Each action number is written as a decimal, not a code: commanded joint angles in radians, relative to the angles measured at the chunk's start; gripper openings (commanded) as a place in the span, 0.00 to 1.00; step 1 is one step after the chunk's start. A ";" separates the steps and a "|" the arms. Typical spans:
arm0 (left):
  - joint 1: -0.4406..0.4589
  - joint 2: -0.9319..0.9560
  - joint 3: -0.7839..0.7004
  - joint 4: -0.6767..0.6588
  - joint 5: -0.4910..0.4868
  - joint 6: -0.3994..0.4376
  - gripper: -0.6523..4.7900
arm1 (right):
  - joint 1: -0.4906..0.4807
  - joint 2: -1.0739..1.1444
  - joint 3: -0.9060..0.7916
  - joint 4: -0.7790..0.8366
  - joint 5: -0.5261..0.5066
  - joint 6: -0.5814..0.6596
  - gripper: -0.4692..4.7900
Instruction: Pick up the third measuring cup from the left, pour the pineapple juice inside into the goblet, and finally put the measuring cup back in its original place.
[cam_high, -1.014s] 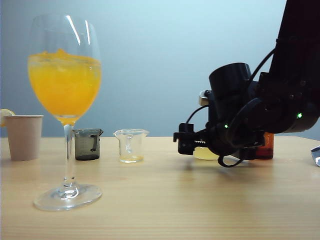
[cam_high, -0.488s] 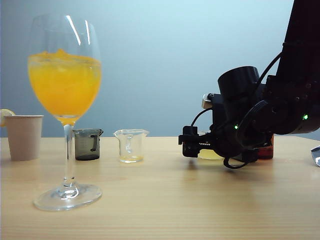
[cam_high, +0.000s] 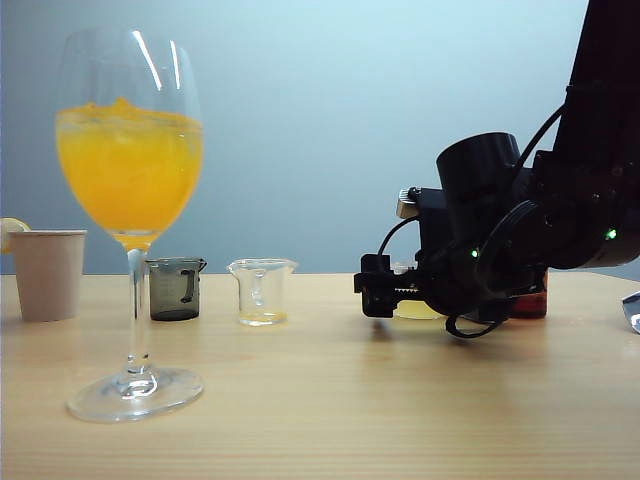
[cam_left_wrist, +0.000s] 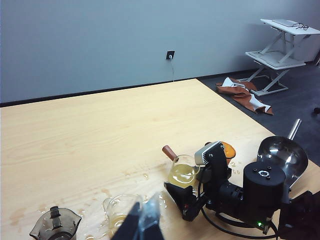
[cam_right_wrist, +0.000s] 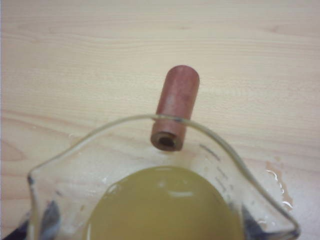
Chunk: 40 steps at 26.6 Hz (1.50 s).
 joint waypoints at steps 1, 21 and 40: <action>0.001 -0.002 0.005 0.012 0.006 -0.002 0.11 | 0.000 -0.001 0.005 0.017 -0.003 -0.011 1.00; 0.001 0.000 0.005 0.012 0.006 -0.003 0.11 | 0.000 0.007 0.041 0.008 0.042 -0.007 0.95; 0.001 0.000 0.005 0.012 0.006 -0.002 0.11 | 0.000 0.007 0.040 0.008 0.053 -0.006 0.19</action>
